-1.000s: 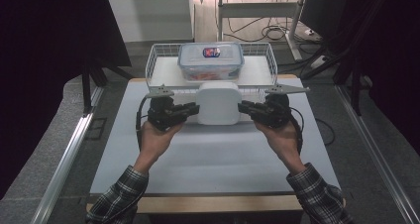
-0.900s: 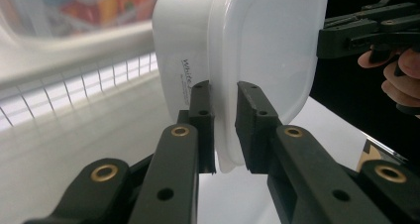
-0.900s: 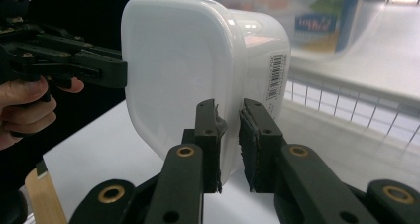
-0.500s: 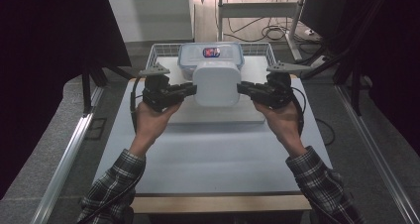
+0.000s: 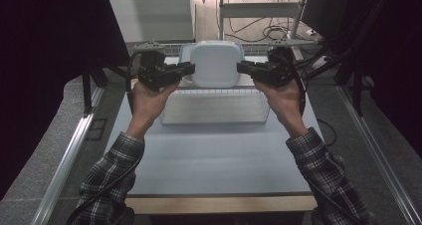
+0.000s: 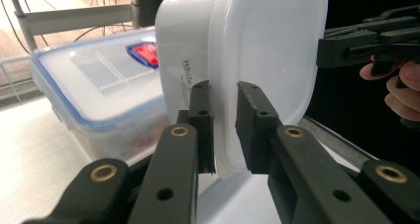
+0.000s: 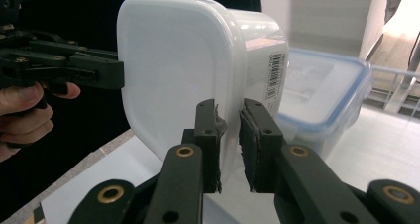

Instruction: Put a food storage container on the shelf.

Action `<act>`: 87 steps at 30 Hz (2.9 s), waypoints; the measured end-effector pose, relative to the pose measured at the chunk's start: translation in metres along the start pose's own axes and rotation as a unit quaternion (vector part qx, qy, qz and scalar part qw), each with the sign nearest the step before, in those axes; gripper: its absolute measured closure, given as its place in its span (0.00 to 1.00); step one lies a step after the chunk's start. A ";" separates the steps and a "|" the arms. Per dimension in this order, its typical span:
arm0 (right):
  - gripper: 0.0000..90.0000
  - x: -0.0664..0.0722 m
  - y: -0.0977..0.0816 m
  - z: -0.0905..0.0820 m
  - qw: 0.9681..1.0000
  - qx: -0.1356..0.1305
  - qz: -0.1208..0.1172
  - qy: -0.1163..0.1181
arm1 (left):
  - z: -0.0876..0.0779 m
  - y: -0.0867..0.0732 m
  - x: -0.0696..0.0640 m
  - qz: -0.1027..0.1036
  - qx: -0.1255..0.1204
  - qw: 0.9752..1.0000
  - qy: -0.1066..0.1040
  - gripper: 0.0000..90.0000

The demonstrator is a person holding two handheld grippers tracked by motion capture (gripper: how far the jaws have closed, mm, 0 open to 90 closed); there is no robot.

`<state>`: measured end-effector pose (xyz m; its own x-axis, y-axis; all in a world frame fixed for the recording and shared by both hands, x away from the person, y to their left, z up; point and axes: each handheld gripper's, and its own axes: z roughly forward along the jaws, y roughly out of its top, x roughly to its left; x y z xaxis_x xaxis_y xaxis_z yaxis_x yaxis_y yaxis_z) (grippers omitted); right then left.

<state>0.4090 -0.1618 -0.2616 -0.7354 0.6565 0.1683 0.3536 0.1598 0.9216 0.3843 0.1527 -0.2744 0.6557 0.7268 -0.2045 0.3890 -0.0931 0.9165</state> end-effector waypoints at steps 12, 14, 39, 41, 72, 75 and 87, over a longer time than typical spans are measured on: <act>0.86 -0.010 0.028 0.017 1.000 -0.002 0.002 -0.007 | 0.007 0.023 0.017 -0.012 -0.006 1.000 0.014 0.86; 0.86 -0.012 0.031 0.020 1.000 -0.001 0.004 -0.010 | 0.010 0.025 0.020 -0.017 -0.004 1.000 0.016 0.86; 0.70 -0.025 0.039 0.050 0.999 0.007 -0.005 -0.036 | 0.037 0.030 0.037 -0.033 -0.010 0.999 0.028 0.66; 0.66 -0.026 0.039 0.053 0.999 0.008 -0.002 -0.036 | 0.040 0.030 0.040 -0.043 -0.008 0.999 0.026 0.60; 0.40 -0.038 0.055 0.067 0.998 -0.002 0.007 -0.057 | 0.049 0.050 0.050 -0.025 -0.016 0.999 0.039 0.38; 0.30 -0.038 0.053 0.064 0.999 0.005 0.001 -0.036 | 0.047 0.046 0.046 -0.004 -0.005 1.000 0.018 0.30; 0.12 -0.027 0.027 0.056 0.999 0.023 -0.041 -0.008 | 0.043 0.013 0.037 0.033 0.033 0.999 0.004 0.07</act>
<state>0.4710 -0.1339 -0.2615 -0.7537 0.6516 0.0861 0.3181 0.2470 0.9153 0.4413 0.1490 -0.2847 0.6759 0.7233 -0.1416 0.3877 -0.1855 0.9029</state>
